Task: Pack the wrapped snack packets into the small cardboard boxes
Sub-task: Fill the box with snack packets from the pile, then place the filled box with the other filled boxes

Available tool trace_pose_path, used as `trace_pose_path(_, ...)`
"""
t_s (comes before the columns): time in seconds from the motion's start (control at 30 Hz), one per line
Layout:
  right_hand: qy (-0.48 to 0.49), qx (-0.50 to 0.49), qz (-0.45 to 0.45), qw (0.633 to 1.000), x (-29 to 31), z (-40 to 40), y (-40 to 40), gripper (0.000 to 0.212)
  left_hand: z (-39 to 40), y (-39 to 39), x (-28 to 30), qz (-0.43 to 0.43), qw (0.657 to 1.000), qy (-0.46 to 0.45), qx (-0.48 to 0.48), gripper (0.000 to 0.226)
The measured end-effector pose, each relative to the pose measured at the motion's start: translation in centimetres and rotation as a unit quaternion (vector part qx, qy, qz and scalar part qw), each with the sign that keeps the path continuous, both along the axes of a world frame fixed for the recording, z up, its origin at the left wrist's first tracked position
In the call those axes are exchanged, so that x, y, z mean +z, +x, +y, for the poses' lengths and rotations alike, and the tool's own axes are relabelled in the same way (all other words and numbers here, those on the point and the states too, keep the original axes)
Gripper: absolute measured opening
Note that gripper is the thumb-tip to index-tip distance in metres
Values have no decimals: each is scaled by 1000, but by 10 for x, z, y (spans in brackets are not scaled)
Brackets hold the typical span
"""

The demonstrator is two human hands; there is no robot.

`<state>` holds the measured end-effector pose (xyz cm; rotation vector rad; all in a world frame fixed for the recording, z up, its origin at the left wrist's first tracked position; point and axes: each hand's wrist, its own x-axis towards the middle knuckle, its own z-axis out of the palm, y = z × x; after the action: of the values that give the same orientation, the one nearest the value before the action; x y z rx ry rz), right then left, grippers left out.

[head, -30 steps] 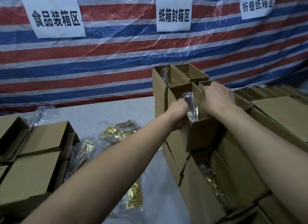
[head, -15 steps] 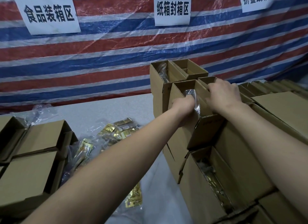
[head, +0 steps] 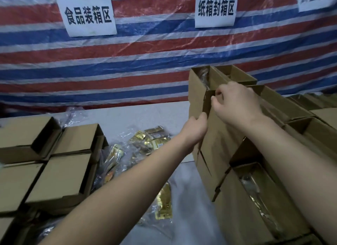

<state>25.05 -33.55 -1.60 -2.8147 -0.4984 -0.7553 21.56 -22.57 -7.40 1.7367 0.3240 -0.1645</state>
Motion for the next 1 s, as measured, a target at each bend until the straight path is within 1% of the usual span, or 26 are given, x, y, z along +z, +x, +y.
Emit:
trace_pose_path(0.07, 24, 43, 42, 998, -8, 25, -7, 22, 25, -13, -11, -40, 999, 33, 12, 30)
trace_pose_path(0.1, 45, 64, 67, 995, -14, 36, -9, 24, 39, -20, -16, -59, 997, 50, 21, 25)
trace_pose_path(0.2, 145, 121, 161, 969, -34, 68, -14, 21, 86, -45, -35, -96, 987, 117, 56, 35)
trace_pose_path(0.27, 190, 150, 215, 946, -50, 92, -18, 21, 123, -65, -50, -105, 975, 177, 79, 34)
trace_pose_path(0.37, 193, 193, 272, 923, -70, 131, -25, 24, 184, -91, -72, -89, 955, 255, 122, 26)
trace_pose_path(0.47, 186, 234, 306, 904, -85, 172, -36, 27, 251, -106, -87, -74, 926, 314, 197, 24)
trace_pose_path(0.5, 180, 245, 315, 899, -89, 186, -40, 29, 276, -110, -89, -71, 910, 344, 221, 26)
trace_pose_path(0.53, 173, 252, 324, 895, -93, 200, -42, 32, 304, -111, -90, -70, 884, 395, 239, 28)
trace_pose_path(0.6, 164, 262, 340, 888, -100, 226, -45, 37, 362, -110, -91, -38, 816, 516, 256, 33)
trace_pose_path(0.63, 161, 263, 346, 886, -104, 238, -46, 38, 389, -108, -92, 0, 788, 558, 259, 36)
trace_pose_path(0.7, 162, 262, 367, 878, -113, 259, -47, 42, 438, -101, -98, 84, 756, 597, 253, 45)
trace_pose_path(0.77, 160, 262, 391, 868, -121, 277, -47, 45, 474, -94, -110, 150, 738, 614, 235, 62)
trace_pose_path(0.8, 157, 261, 396, 866, -124, 284, -47, 46, 489, -90, -116, 168, 733, 620, 225, 70)
trace_pose_path(0.87, 152, 260, 397, 867, -128, 295, -45, 48, 510, -81, -128, 191, 734, 614, 216, 83)
trace_pose_path(0.93, 154, 258, 392, 870, -131, 302, -43, 49, 525, -72, -139, 222, 741, 597, 215, 90)
trace_pose_path(1.0, 159, 251, 390, 872, -132, 305, -40, 48, 533, -64, -150, 255, 745, 582, 202, 88)
